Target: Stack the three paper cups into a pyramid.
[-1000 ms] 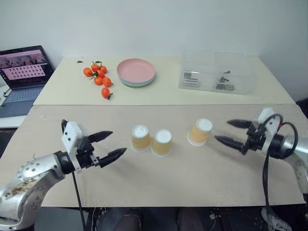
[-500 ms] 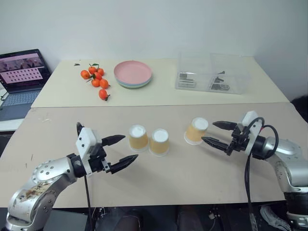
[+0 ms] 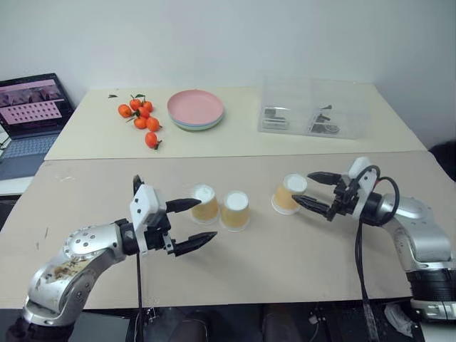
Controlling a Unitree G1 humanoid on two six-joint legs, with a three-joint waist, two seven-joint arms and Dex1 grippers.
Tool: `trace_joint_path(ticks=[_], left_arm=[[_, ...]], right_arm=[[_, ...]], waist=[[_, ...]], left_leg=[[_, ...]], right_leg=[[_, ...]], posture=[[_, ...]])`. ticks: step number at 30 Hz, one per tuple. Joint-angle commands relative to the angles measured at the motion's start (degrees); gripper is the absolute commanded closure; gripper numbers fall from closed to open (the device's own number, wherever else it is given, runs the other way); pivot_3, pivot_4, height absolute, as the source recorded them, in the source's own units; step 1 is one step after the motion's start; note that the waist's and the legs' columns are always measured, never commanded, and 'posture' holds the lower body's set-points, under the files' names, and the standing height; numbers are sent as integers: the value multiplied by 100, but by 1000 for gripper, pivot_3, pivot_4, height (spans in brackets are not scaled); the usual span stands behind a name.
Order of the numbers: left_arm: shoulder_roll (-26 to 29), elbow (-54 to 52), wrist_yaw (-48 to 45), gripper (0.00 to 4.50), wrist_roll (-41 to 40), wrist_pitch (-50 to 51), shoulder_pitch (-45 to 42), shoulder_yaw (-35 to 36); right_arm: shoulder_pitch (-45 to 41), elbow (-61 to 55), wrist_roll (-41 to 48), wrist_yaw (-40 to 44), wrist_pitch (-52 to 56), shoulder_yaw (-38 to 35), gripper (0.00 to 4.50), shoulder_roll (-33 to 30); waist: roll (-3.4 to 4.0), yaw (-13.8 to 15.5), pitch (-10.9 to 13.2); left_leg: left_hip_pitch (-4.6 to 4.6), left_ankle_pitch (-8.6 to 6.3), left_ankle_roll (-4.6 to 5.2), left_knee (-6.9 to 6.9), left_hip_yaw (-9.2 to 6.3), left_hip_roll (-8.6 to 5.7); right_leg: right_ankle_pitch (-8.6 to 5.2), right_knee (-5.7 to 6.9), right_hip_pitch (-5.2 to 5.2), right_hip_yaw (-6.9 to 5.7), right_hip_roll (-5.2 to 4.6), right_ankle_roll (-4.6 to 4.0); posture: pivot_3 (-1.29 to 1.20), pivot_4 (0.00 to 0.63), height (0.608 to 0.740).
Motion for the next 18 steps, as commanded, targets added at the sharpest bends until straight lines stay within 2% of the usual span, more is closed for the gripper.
trace_joint_path(ticks=[1,6,7,11,18], left_arm=[[38,25,-68,9,57,-128,-134,-32],[10,53,-1,9,31,-90,-211,11],[-4,50,48,0,22,-76,-207,45],[-39,55,236,0,48,-98,-120,188],[-196,388,749,0,32,-143,238,931]], right_arm=[[-126,-47,-26,-5,-183,-7,0,80],[-207,52,-35,98,-224,119,0,170],[-268,122,-42,83,-240,131,523,214],[-503,347,-94,12,-268,158,1805,334],[-879,489,-47,157,-270,151,1884,357]], waist=[[0,3,0],[0,1,0],[0,-1,0],[0,-12,0],[1,-21,1]], left_leg=[[0,0,0,0,0,0],[0,0,0,0,0,0],[1,0,0,0,0,0],[2,1,-1,0,0,1],[1,0,-1,0,-1,1]], right_leg=[[0,0,0,0,0,0],[0,1,0,0,0,0],[0,1,0,0,1,0],[0,2,0,0,1,0],[0,0,-3,1,1,-1]], posture=[[0,150,728],[0,150,728],[0,150,728],[0,150,728],[0,150,728]])
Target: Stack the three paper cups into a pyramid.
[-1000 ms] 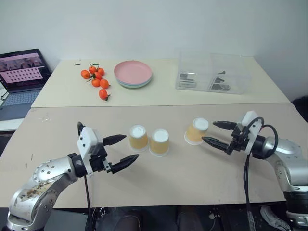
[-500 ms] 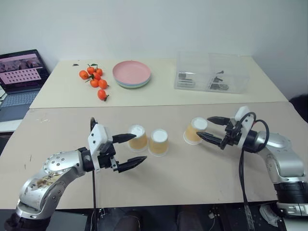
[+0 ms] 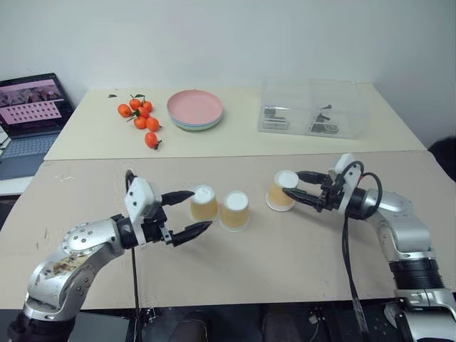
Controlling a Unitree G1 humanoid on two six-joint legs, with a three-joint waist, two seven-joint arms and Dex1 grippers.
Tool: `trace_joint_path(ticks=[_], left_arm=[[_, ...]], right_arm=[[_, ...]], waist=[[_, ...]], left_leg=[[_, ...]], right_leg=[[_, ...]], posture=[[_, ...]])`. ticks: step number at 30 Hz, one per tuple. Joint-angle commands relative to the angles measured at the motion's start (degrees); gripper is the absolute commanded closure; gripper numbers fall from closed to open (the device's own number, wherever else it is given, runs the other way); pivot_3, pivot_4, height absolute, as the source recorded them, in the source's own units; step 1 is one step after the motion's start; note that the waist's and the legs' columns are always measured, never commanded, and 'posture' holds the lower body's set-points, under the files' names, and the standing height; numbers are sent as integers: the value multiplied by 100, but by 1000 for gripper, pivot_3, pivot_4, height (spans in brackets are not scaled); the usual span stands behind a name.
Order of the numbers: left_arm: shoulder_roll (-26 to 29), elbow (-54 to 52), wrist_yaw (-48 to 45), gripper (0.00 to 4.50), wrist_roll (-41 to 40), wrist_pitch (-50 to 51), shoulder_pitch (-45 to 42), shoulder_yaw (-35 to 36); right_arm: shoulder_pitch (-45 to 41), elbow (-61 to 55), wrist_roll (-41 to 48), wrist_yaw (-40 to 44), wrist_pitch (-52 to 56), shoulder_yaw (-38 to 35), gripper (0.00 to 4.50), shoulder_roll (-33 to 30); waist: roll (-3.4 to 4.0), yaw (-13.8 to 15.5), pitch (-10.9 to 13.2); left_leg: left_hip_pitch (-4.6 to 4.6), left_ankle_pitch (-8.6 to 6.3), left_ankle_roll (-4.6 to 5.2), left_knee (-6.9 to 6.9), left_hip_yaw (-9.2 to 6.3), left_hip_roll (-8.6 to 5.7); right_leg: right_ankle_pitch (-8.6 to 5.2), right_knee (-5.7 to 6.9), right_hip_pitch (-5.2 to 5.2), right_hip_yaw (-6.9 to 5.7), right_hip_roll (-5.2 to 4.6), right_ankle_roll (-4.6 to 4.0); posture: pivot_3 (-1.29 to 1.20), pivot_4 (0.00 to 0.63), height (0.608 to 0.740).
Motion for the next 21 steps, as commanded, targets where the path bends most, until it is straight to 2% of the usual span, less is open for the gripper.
trace_joint_path(ticks=[1,5,9,15,21], left_arm=[[-84,122,295,0,-22,-131,214,623],[-245,248,518,0,-158,-108,400,1012],[-345,319,550,0,-84,-165,497,1061],[-479,310,601,0,38,-274,523,912],[-508,316,569,0,60,-328,501,815]], right_arm=[[-387,-8,72,101,-176,-148,1884,-43],[-1426,104,446,121,119,-357,1884,12],[-2208,-119,872,165,715,-252,1884,210],[-2596,-1124,2031,265,2130,-37,1884,561],[-2664,-1364,2255,545,2516,224,1884,554]], waist=[[1,-17,1],[9,-34,7],[11,-26,7],[0,11,0],[0,16,0]], left_leg=[[0,0,0,0,0,0],[-1,1,-1,1,0,1],[-3,3,-5,-6,4,18],[-37,-9,-26,-4,4,63],[-69,-6,-32,-1,5,66]], right_leg=[[0,1,-3,2,0,0],[1,3,-6,2,1,-1],[5,3,-18,7,19,-7],[20,1,-61,0,62,-42],[30,0,-91,-3,67,-52]], posture=[[0,150,728],[0,150,728],[0,150,728],[0,150,728],[0,150,728]])
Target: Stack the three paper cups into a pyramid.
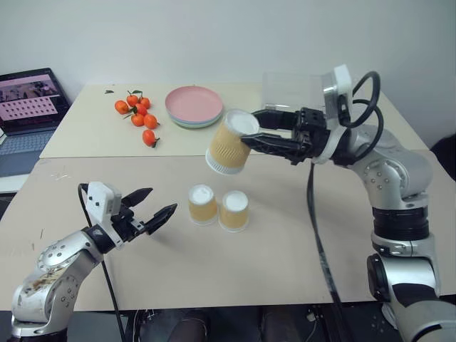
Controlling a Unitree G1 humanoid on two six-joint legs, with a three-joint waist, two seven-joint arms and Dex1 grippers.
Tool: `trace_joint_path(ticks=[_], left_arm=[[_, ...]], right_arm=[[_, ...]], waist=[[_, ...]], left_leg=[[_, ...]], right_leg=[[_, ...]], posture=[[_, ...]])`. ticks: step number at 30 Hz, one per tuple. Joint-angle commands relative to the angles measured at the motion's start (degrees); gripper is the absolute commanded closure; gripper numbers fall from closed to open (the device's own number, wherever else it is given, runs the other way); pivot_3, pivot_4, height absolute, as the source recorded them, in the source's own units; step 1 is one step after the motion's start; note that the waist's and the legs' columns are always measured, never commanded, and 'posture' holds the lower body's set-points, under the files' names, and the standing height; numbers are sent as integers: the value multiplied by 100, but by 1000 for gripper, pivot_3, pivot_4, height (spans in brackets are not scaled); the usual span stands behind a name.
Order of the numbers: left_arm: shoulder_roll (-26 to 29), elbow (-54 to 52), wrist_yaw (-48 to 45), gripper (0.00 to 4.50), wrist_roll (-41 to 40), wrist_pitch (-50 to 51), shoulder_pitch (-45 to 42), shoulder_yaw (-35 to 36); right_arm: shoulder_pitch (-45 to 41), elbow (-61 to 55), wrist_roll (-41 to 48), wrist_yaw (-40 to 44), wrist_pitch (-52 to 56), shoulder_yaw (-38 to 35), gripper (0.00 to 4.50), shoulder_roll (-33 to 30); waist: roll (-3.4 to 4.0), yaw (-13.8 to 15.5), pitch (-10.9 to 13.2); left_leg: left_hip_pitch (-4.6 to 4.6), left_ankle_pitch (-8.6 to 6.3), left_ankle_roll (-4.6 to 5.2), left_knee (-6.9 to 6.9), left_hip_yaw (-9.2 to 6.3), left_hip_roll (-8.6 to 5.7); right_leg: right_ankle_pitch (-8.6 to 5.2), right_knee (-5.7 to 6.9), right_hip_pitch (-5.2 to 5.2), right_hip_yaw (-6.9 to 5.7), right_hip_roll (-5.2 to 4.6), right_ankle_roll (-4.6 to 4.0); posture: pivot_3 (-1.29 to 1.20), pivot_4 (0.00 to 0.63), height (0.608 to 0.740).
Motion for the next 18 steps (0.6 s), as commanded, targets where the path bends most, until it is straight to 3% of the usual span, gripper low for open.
trace_joint_path(ticks=[1,5,18], left_arm=[[13,-80,-67,0,23,-158,-53,-55],[73,-86,-165,0,53,-179,-85,-143],[113,-103,-267,0,90,-156,-141,-199]], right_arm=[[-225,-191,232,203,173,20,1884,-42],[-339,-105,254,412,370,158,1884,-65],[-63,90,-695,676,-390,926,1884,175]], waist=[[0,-3,0],[0,-12,0],[0,-26,0]], left_leg=[[0,0,0,0,0,0],[2,0,0,0,1,2],[4,2,-3,1,3,6]], right_leg=[[0,0,0,0,1,0],[1,1,-3,0,4,-1],[3,3,-6,1,8,-6]], posture=[[0,150,728],[0,150,728],[0,150,728]])
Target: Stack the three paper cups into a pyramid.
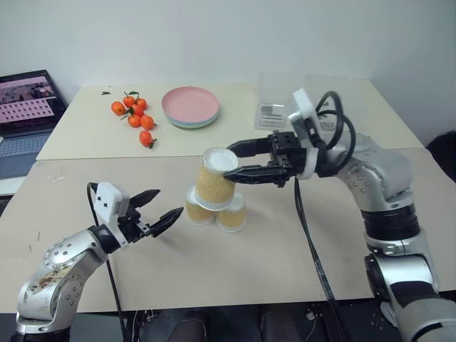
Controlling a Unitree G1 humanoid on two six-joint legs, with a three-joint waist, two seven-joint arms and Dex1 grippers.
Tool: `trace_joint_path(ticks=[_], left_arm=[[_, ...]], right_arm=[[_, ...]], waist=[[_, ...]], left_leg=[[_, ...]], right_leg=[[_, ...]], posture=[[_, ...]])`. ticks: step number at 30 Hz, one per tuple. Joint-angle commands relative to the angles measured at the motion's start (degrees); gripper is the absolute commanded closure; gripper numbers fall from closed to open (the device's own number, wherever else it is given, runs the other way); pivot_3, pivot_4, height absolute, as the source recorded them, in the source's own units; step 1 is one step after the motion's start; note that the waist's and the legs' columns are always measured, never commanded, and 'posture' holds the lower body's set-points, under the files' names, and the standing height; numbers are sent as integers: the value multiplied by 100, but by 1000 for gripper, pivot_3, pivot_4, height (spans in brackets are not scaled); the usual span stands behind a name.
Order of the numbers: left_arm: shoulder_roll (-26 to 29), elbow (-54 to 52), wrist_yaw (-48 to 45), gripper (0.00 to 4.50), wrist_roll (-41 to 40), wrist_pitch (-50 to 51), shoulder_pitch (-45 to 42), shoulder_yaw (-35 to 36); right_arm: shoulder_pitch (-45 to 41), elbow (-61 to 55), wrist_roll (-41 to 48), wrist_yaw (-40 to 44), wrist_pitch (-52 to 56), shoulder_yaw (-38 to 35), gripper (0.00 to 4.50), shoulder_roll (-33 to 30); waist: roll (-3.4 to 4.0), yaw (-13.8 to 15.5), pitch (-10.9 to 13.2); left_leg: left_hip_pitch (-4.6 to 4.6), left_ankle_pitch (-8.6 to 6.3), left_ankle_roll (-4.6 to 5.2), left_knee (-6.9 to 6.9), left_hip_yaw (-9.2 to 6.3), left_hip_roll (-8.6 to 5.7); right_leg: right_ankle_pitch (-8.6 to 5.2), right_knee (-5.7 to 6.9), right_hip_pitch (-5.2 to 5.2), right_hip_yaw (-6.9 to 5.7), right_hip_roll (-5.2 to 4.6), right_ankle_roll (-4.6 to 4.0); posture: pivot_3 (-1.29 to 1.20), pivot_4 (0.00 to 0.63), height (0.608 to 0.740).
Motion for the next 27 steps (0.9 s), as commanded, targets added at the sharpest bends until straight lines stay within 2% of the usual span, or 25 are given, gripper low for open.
trace_joint_path(ticks=[1,12,24,26,27], left_arm=[[61,-98,-52,0,-18,-109,-105,2],[22,-126,-8,0,-8,-97,-124,-12],[4,-95,43,0,-32,-91,-159,-2],[3,-79,43,0,-23,-91,-178,-20],[3,-74,43,0,-21,-90,-184,-26]], right_arm=[[-46,126,-360,74,-544,142,1884,116],[-189,852,-1057,377,-1346,366,1884,290],[-330,1202,-1156,529,-1454,225,1884,302],[-323,1213,-1091,505,-1340,191,908,330],[-321,1216,-1088,498,-1328,185,689,337]], waist=[[0,1,0],[0,-7,0],[0,-11,0],[0,-11,0],[0,-11,0]], left_leg=[[0,1,-1,0,0,0],[-2,8,-14,-1,0,1],[-2,9,-16,-1,0,2],[-2,9,-17,-1,0,2],[-2,9,-17,-1,0,2]], right_leg=[[0,0,0,0,0,0],[3,2,-7,0,1,-5],[5,3,-8,0,2,-7],[5,3,-8,0,2,-8],[5,3,-8,0,2,-8]], posture=[[0,150,728],[0,150,728],[0,150,728],[0,150,728],[0,150,728]])
